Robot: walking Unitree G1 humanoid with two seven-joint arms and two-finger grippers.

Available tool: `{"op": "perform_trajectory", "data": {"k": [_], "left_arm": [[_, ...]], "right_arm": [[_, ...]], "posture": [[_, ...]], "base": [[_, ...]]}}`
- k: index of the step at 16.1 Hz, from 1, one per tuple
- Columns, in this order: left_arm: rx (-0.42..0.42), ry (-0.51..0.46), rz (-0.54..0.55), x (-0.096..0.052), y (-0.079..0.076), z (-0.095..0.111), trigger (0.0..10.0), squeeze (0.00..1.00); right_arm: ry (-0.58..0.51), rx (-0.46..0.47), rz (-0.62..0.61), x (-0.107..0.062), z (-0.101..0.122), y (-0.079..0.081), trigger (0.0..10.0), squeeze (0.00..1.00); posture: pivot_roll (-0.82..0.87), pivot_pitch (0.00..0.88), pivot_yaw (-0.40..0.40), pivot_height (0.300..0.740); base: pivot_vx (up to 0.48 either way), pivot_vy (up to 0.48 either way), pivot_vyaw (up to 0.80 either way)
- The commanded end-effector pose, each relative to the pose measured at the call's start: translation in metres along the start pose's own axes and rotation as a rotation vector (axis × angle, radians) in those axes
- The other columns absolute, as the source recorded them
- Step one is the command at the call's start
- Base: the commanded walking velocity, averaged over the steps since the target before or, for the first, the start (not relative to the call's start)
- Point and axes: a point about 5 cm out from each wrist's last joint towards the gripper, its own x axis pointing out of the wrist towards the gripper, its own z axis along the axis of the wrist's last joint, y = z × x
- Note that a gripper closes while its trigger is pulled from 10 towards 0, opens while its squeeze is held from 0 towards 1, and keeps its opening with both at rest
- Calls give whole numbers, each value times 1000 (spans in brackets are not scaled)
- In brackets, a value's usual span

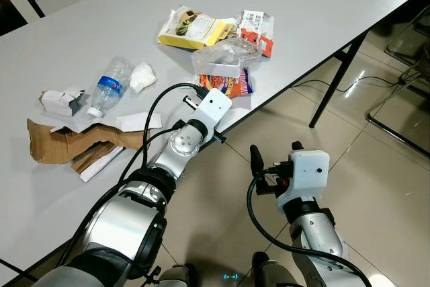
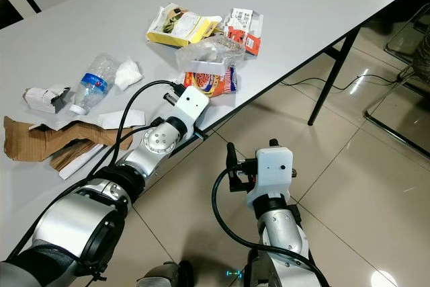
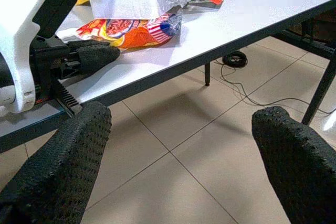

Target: Picking trash to rubbish bin

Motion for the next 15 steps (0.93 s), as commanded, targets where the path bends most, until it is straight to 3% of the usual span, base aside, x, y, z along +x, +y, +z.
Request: {"op": "perform_trajectory", "data": {"k": [1, 7, 9, 15], "left_arm": [[-13, 20, -9, -4, 0, -9, 0, 0], [-39, -50, 46, -2, 10, 2, 0, 0], [-49, -162, 133, -2, 28, 20, 0, 0], [-72, -310, 252, -7, 67, 47, 0, 0]], "right_arm": [[0, 3, -8, 0, -1, 0, 10000, 0], [-4, -2, -17, 0, 0, -2, 10000, 0], [-6, -5, -23, 0, -1, -3, 10000, 0], [-9, -6, -30, 2, -2, -4, 10000, 0]], "posture": [[43, 200, 100, 740], [44, 199, 97, 740], [46, 198, 96, 740], [64, 198, 101, 740]], "base": [[0, 0, 0], [0, 0, 0], [0, 0, 0], [0, 0, 0]]}}
